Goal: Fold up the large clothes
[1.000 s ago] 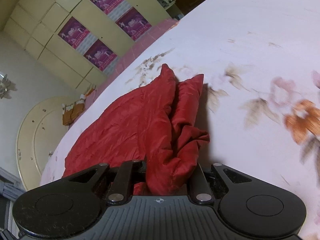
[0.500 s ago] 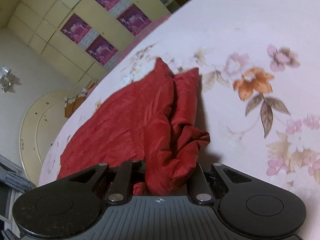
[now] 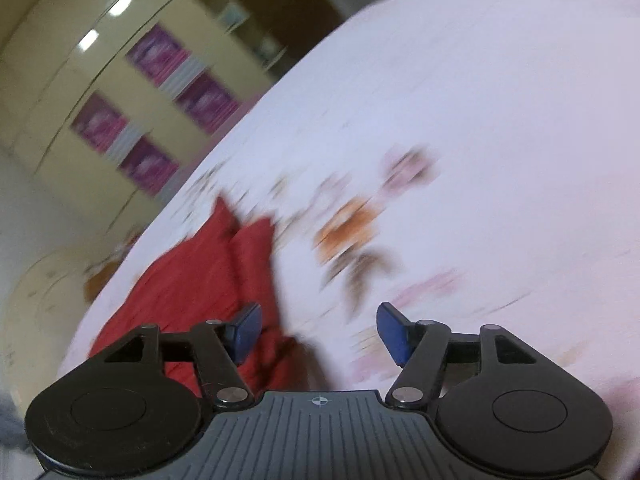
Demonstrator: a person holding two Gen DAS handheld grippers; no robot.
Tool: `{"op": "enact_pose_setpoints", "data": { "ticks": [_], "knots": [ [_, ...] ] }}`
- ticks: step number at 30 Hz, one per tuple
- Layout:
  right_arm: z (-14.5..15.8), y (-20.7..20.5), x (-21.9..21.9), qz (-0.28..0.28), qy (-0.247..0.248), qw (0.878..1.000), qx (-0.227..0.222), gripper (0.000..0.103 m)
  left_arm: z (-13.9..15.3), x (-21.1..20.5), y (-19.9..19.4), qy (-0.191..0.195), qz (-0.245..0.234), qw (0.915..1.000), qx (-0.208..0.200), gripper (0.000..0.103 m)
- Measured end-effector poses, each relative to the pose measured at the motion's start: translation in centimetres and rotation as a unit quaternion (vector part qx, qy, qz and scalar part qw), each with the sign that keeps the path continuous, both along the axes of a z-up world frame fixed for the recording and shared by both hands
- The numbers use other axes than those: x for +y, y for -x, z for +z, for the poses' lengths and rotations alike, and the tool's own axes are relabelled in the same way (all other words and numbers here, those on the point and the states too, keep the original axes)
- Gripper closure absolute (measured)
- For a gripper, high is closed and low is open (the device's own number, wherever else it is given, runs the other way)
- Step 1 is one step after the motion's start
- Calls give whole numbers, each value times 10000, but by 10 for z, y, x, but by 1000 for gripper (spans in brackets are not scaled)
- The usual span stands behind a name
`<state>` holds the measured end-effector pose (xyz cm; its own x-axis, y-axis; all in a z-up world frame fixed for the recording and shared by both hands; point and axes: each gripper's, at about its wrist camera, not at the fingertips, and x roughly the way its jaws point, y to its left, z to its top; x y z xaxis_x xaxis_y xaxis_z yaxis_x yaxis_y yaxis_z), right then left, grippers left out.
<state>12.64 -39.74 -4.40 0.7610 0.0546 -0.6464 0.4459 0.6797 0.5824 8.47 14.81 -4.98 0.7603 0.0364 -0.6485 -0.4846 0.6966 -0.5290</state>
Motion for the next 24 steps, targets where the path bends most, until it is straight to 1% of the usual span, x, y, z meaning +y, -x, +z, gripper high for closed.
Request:
{"op": "enact_pose_setpoints", "data": {
  "ticks": [1, 2, 3, 4, 5, 7, 9, 11, 12, 13, 15, 16, 19, 21, 22, 23, 24],
  "knots": [
    [6, 2, 0, -34, 38, 10000, -44, 40, -4, -4, 2, 250, -95, 9996, -25, 22],
    [13, 2, 5, -18, 150, 9999, -81, 59, -8, -10, 3, 450, -180, 9988, -61, 23],
    [20, -2, 16, 134, 265, 9995, -101, 73, -11, -17, 1, 588, -252, 9979, -83, 23],
    [25, -9, 28, 330, 357, 9988, -109, 94, -14, -23, -4, 649, -307, 9974, -115, 23],
    [31, -17, 47, 617, 481, 9968, -156, 101, -16, -28, -12, 664, -349, 9971, -149, 23],
    [41, -34, 88, 1251, 748, 9888, -321, 102, -20, -32, -30, 588, -412, 9973, -172, 21],
    [50, -53, 135, 1907, 956, 9758, -471, 102, -23, -31, -48, 551, -474, 9971, -239, 22],
    [53, -72, 181, 2438, 1138, 9616, -548, 103, -26, -30, -63, 487, -462, 9974, -279, 26],
    [53, -81, 199, 2653, 1236, 9547, -541, 103, -26, -29, -66, 471, -448, 9975, -291, 32],
    [52, -91, 218, 2892, 1354, 9463, -515, 103, -27, -28, -70, 455, -430, 9976, -300, 44],
    [45, -108, 246, 3147, 1507, 9362, -415, 103, -30, -25, -77, 424, -444, 9978, -268, 57],
    [40, -116, 255, 3222, 1520, 9338, -327, 103, -31, -24, -79, 411, -496, 9975, -283, 67],
    [20, -135, 271, 3295, 1563, 9311, 8, 103, -29, -27, -84, 335, -716, 9963, -347, 80],
    [7, -136, 279, 3410, 1656, 9252, 161, 103, -16, -32, -81, 227, -802, 9952, -509, 84],
    [1, -137, 281, 3471, 1758, 9209, 226, 103, -4, -36, -78, 55, -919, 9932, -717, 84],
    [-8, -130, 277, 3491, 1727, 9205, 298, 103, 10, -45, -75, -249, -1139, 9883, -980, 84],
    [-15, -130, 270, 3460, 1612, 9235, 367, 103, 21, -53, -75, -469, -1327, 9832, -1163, 84]
  ]
}}
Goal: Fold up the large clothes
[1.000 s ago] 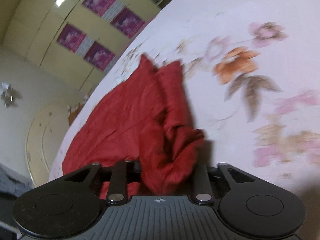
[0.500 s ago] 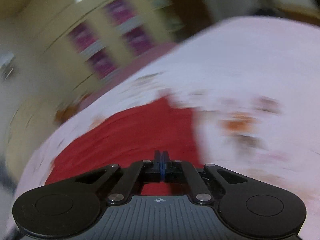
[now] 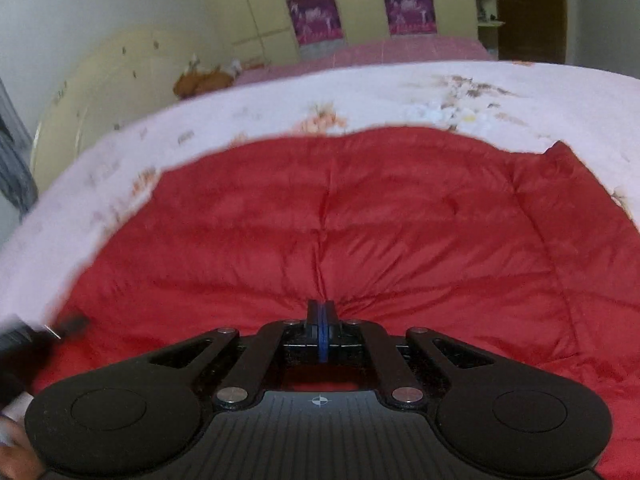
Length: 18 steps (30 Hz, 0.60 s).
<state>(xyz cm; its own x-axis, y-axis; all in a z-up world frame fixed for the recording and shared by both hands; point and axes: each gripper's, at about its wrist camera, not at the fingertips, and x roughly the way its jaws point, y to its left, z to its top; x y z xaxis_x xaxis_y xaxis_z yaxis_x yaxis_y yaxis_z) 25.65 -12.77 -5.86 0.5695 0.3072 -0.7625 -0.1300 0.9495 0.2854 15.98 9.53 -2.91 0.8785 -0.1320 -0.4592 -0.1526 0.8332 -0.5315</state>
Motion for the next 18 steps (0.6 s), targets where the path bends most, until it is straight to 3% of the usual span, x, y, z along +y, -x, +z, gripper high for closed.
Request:
{"op": "enact_pose_setpoints", "data": {
  "ticks": [4, 11, 14, 18],
  "knots": [
    [-11, -7, -7, -190, -260, 9994, 161, 103, 22, -16, -8, -461, -261, 9985, -155, 84],
    [46, 35, -47, -146, -672, 9976, -12, 103, 35, -26, -10, -751, -377, 9964, -97, 84],
    [37, 51, -60, -35, -813, 9963, 287, 103, 47, -36, -12, -875, -438, 9951, -98, 84],
    [5, 49, -58, 165, -925, 9937, 607, 103, 66, -63, -7, -1073, -489, 9928, -231, 84]
  ]
}}
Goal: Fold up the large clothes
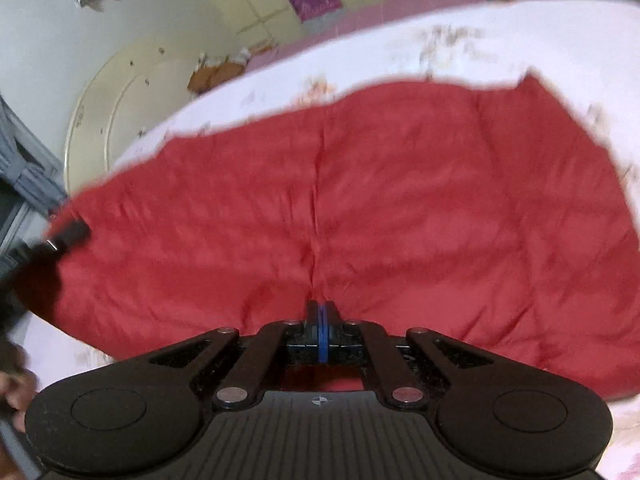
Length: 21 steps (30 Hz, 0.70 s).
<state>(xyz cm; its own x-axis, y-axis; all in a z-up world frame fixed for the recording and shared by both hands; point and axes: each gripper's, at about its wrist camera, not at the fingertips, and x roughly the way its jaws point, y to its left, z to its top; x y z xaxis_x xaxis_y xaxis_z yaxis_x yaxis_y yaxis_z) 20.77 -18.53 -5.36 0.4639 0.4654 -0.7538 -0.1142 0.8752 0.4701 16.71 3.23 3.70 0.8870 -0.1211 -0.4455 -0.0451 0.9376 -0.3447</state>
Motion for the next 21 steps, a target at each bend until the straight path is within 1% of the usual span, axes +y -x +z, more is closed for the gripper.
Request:
{"op": "enact_pose_setpoints", "data": {
  "ticks": [1, 3, 5, 7, 8, 9, 11, 14, 18, 21],
  "knots": [
    [-8, -1, 1, 98, 9, 10000, 14, 103, 5, -9, 1, -67, -43, 10000, -40, 84],
    [-15, -2, -1, 243, -18, 9997, -49, 103, 16, -33, 4, -257, -160, 9994, -178, 84],
    [-20, -2, -8, 315, -210, 9993, -53, 103, 26, -56, 6, -501, -288, 9978, -324, 84],
    [-21, -5, -18, 356, -470, 9983, 45, 103, 33, -82, 7, -731, -395, 9956, -436, 84],
    [-19, -5, -26, 267, -620, 9977, 89, 103, 37, -94, 6, -837, -454, 9944, -467, 84],
    [-12, -1, -39, 91, -819, 9966, -21, 103, 39, -107, 5, -934, -520, 9930, -498, 84],
    [3, 6, -66, -86, -1038, 9941, -300, 103, 41, -128, 2, -1006, -668, 9913, -515, 84],
    [16, 13, -111, -356, -1126, 9918, -485, 103, 39, -160, -3, -1089, -892, 9887, -514, 84],
    [19, 14, -167, -828, -1217, 9878, -501, 103, 26, -200, -14, -1130, -1221, 9849, -468, 84],
    [20, 19, -200, -1223, -1169, 9843, -509, 103, 6, -233, -30, -1166, -1641, 9793, -205, 84]
  ]
}}
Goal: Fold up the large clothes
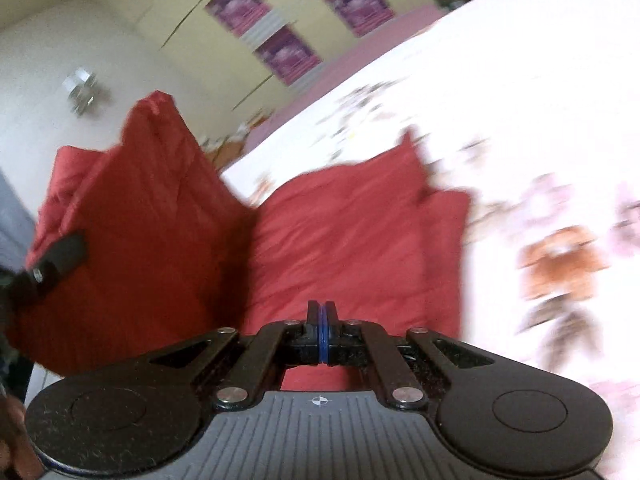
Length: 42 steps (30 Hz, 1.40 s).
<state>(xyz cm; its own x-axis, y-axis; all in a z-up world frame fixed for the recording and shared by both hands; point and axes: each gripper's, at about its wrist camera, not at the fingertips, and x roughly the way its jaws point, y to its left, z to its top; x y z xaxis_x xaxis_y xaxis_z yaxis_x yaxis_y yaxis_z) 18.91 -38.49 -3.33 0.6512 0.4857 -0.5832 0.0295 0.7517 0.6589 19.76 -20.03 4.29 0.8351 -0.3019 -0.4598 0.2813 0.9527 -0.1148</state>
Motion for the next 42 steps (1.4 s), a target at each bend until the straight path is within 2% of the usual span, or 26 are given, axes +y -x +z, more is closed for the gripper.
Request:
{"op": "enact_pose_setpoints", "data": {
  "ticks": [4, 9, 11, 13, 14, 15, 17, 18, 19, 21, 23, 26, 30, 31, 32, 33, 36, 37, 38, 39, 40, 42],
  "knots": [
    [3, 5, -42, -452, 30, 9989, 94, 103, -36, -34, -19, -144, -415, 9976, 535, 84],
    [10, 16, -78, -744, -26, 9972, 34, 103, -63, -45, -26, -357, -568, 9948, 766, 83],
    [14, 18, -84, -781, -61, 9969, -12, 103, -69, -47, -29, -461, -711, 9916, 977, 74],
    [16, 17, -85, -803, -105, 9967, -9, 103, -76, -53, -31, -517, -1002, 9861, 1216, 35],
    [16, 12, -85, -811, -80, 9967, 8, 102, -76, -54, -30, -487, -1197, 9826, 1332, 29],
    [18, 8, -84, -814, -48, 9967, 9, 102, -71, -53, -28, -432, -1352, 9801, 1389, 29],
    [24, -3, -82, -728, 15, 9973, -76, 102, -53, -37, -20, -94, -1413, 9807, 1350, 35],
    [28, -6, -79, -661, 59, 9977, -168, 102, -42, -22, -18, 165, -1376, 9815, 1318, 45],
    [34, -10, -76, -566, 116, 9979, -300, 102, -30, -4, -19, 375, -1221, 9841, 1233, 54],
    [45, -20, -65, -382, 237, 9976, -517, 102, -13, 35, -23, 569, -758, 9917, 867, 55],
    [56, -32, -47, -190, 403, 9964, -721, 102, -8, 71, -32, 495, -212, 9968, 590, 60],
    [65, -51, -17, 139, 764, 9921, -987, 102, -20, 121, -62, 465, 311, 9962, 671, 64],
    [66, -75, 26, 497, 1292, 9825, -1244, 100, -42, 145, -101, 278, 280, 9953, 880, 68],
    [64, -82, 35, 528, 1392, 9806, -1273, 73, -50, 144, -112, 244, 185, 9941, 1037, 69],
    [60, -88, 44, 490, 1527, 9776, -1363, 34, -55, 135, -117, 206, 108, 9933, 1129, 69],
    [58, -92, 51, 487, 1667, 9738, -1470, 30, -60, 128, -123, 180, -1, 9926, 1199, 69],
    [51, -105, 71, 807, 1897, 9686, -1390, 31, -67, 113, -131, 110, -141, 9935, 1123, 69],
    [51, -108, 77, 916, 2009, 9656, -1376, 42, -68, 110, -132, 119, -169, 9939, 1082, 69],
    [49, -112, 86, 1030, 2270, 9594, -1322, 67, -69, 110, -137, 145, -231, 9937, 1083, 69],
    [46, -117, 93, 1118, 2429, 9556, -1234, 77, -71, 98, -137, 163, -312, 9931, 1119, 69],
    [41, -123, 99, 1246, 2465, 9544, -1130, 85, -70, 94, -139, 173, -395, 9924, 1149, 69],
    [27, -133, 105, 1256, 2658, 9525, -799, 89, -75, 85, -149, 123, -646, 9902, 1231, 69]
  ]
}}
